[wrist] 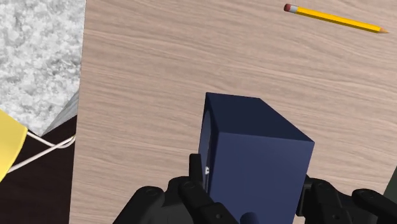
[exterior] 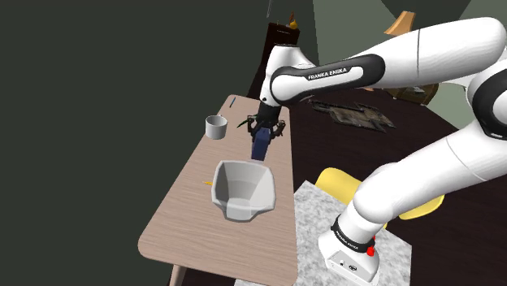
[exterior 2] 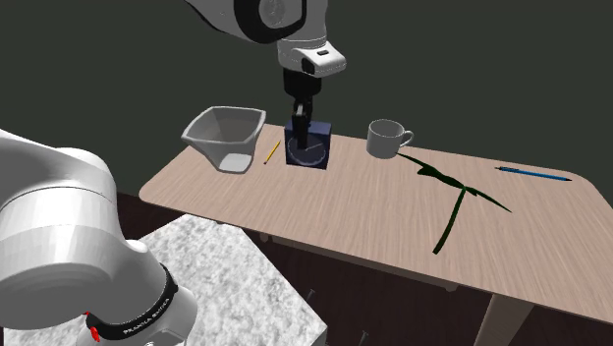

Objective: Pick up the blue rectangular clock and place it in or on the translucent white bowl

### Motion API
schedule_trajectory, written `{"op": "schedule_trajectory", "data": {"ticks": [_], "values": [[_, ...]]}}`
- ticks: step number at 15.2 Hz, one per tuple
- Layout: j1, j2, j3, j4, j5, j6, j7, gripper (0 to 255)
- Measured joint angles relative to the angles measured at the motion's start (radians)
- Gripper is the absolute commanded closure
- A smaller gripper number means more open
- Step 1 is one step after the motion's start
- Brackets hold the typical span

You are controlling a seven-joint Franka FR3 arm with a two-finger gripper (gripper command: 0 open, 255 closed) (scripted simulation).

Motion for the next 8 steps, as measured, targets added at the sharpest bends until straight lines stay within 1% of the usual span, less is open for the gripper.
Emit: {"op": "schedule_trajectory", "data": {"ticks": [8], "values": [[0.001,-0.038,-0.008,0.077,0.000,-0.115,0.000,255]]}}
